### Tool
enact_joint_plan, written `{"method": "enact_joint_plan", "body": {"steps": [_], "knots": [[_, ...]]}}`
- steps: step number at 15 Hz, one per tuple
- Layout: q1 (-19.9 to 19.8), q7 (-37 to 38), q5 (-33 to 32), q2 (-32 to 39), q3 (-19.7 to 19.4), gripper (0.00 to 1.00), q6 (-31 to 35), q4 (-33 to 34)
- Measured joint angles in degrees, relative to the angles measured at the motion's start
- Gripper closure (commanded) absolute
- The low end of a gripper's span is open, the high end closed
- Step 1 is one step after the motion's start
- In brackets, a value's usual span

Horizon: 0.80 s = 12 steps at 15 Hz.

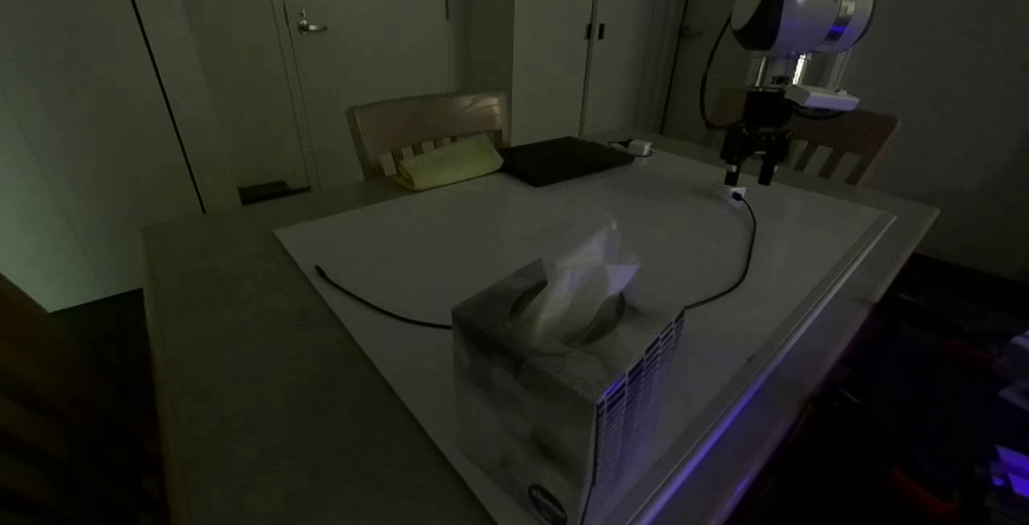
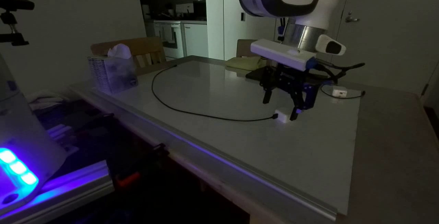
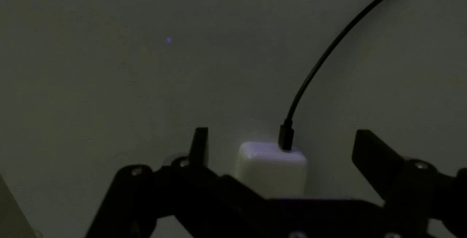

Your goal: Put the charging cable in circle form.

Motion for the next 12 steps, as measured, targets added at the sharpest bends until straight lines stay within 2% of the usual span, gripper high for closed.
{"method": "enact_joint_plan", "body": {"steps": [5,12], "knots": [[-0.04,0.59,1.36,0.41,1.47,0.00,0.05,1.17],[0.78,5.07,-0.19,0.86,0.06,0.00,0.28,1.44]]}}
